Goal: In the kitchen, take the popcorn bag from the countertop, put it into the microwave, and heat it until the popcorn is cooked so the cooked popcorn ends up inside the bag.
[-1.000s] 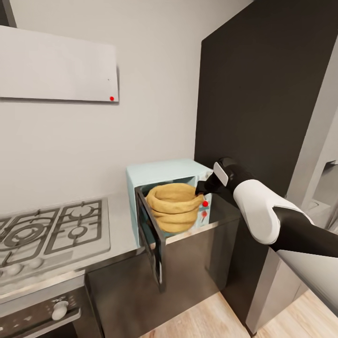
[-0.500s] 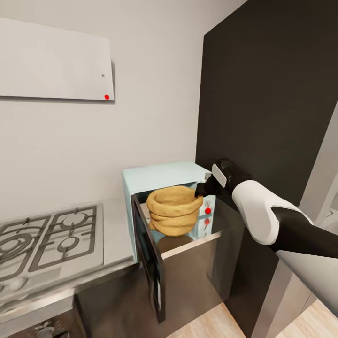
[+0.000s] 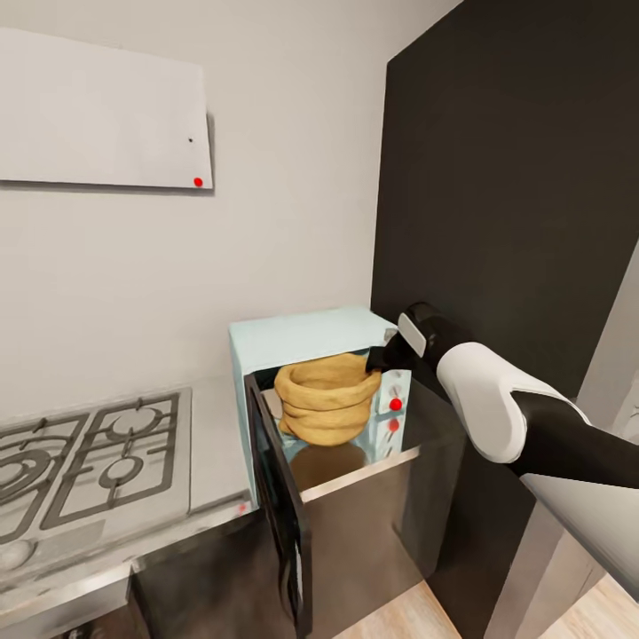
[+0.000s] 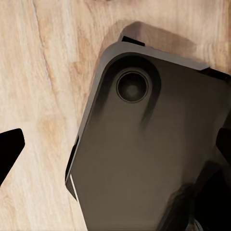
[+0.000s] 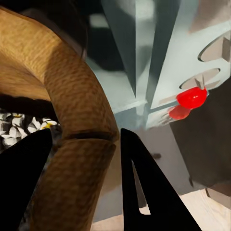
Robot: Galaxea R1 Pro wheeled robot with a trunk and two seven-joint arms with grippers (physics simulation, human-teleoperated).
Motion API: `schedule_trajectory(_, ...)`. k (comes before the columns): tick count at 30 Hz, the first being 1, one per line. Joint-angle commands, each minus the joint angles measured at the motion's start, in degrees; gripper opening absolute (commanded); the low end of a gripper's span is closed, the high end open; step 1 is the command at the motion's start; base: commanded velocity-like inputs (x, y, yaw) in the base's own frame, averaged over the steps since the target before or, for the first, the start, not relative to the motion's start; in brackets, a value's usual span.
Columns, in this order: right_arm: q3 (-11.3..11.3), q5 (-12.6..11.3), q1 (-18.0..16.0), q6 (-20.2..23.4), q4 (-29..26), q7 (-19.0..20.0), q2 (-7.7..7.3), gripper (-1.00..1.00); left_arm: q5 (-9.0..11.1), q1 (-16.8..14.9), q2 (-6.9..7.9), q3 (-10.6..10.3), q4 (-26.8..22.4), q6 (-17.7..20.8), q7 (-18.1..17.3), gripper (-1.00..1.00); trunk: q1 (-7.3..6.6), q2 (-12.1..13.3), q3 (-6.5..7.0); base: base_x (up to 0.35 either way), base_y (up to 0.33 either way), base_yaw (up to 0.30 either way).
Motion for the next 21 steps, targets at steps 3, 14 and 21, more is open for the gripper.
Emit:
schedule_trajectory(3, -1.2, -0.7, -0.1, 0.1, -1.5, 0.3, 0.05, -1.00, 0.0, 0.0, -0.04, 0.4, 0.0, -0.2, 0.0, 1.00, 0.01, 0.0, -0.06, 0.040, 0.000, 0.000)
schedule_trajectory(14, -1.2, -0.5, 0.9, -4.2, -1.4, 0.3, -0.02, -1.00, 0.0, 0.0, -0.05, 0.4, 0.0, -0.2, 0.0, 1.00, 0.01, 0.0, -0.06, 0.002, 0.000, 0.000)
schedule_trajectory(21, -1.2, -0.1, 0.9, -4.4, -0.4, 0.1, -0.09, -1.00, 0.0, 0.0, -0.05, 0.4, 0.0, -0.2, 0.0, 1.00, 0.01, 0.0, -0.06, 0.000, 0.000, 0.000)
